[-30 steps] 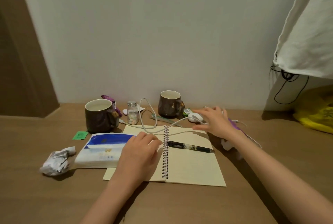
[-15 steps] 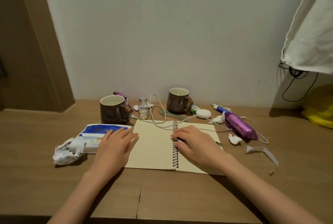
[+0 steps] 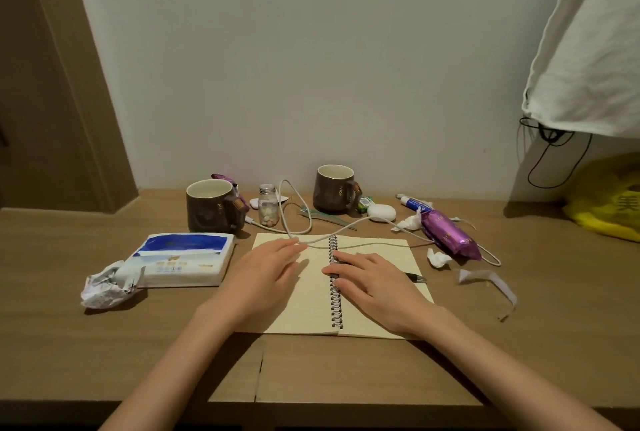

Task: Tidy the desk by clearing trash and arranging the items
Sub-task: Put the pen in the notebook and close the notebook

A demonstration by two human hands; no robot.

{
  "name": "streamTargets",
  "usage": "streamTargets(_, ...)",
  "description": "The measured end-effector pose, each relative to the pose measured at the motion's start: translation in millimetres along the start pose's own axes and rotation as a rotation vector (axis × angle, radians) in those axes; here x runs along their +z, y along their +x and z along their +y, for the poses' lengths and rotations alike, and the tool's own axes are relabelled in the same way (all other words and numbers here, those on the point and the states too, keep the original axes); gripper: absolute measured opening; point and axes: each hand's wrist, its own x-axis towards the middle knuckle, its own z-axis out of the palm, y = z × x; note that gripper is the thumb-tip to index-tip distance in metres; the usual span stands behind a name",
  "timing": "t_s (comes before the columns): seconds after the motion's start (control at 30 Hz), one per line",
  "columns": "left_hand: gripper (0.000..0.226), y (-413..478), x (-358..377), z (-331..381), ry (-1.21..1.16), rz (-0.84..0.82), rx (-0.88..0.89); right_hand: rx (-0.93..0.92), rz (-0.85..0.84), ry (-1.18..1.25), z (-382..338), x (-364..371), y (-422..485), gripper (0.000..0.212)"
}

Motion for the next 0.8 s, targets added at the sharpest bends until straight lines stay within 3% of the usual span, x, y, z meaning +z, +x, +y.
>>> streamTargets(0.2, 0.045, 22, 17, 15, 0.104, -0.23, 0.051, 0.004, -0.041, 0.001, -5, -8, -34, 0.041)
streamTargets(0.5, 0.049, 52, 28, 18, 0.084, -0.264, -0.025, -0.032, -0.106, 0.03, -11, -16, -63, 0.04)
streamTargets(0.63, 0.052, 50, 31, 21, 0.093, -0.27, -0.044, 0.007, 0.002, 0.209, 0, -23, -62, 0.041)
streamTargets(0.8, 0.039, 44, 29, 31, 0.027, -0.253, 0.0, 0.062, 0.115, 0.13, 15, -22, -59, 0.026)
